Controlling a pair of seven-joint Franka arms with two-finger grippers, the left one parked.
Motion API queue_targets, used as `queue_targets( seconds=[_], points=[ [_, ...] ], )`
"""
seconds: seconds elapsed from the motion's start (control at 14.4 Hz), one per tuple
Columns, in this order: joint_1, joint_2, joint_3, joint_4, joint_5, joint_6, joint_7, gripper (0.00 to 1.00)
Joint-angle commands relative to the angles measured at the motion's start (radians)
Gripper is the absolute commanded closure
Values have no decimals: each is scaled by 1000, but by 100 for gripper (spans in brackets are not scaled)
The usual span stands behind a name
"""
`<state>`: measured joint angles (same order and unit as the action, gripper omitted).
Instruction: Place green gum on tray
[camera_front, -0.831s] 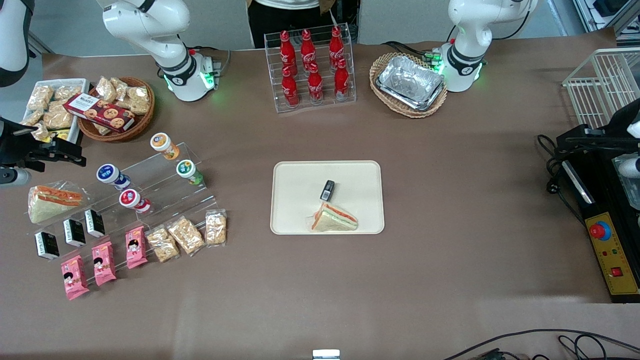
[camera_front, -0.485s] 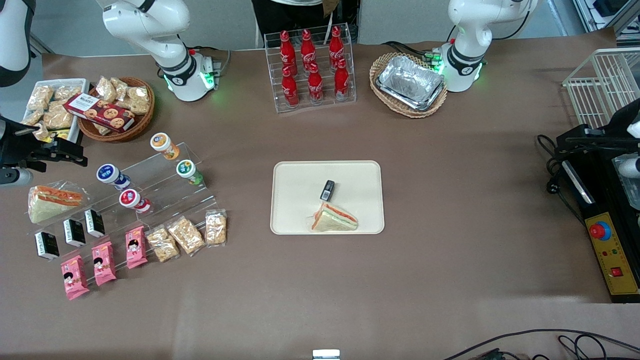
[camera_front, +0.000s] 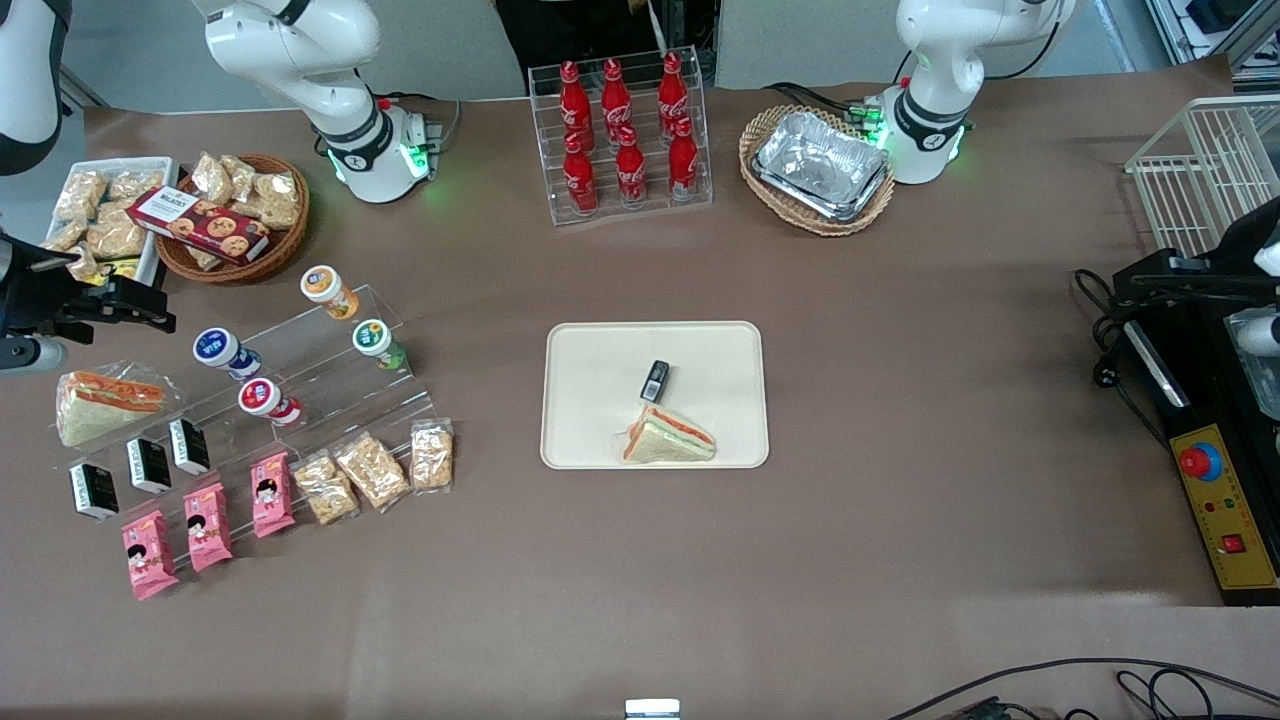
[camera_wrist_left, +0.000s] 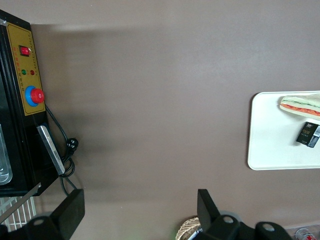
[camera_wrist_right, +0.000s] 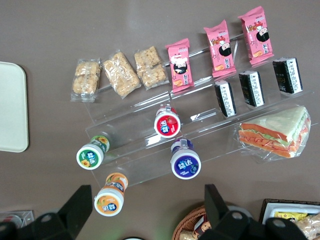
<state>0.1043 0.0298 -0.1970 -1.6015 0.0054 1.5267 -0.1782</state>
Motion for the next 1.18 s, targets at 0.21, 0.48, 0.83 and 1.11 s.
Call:
queue_targets(
  seconds=[0.21, 0.48, 0.83, 1.11],
  points=[
    [3, 2, -4, -1, 42, -23, 2, 0],
    [49, -177, 36, -219, 102, 35, 156, 0],
    [61, -231, 151, -328, 85, 103, 321, 0],
    [64, -321, 169, -579, 71, 341, 304, 0]
  ],
)
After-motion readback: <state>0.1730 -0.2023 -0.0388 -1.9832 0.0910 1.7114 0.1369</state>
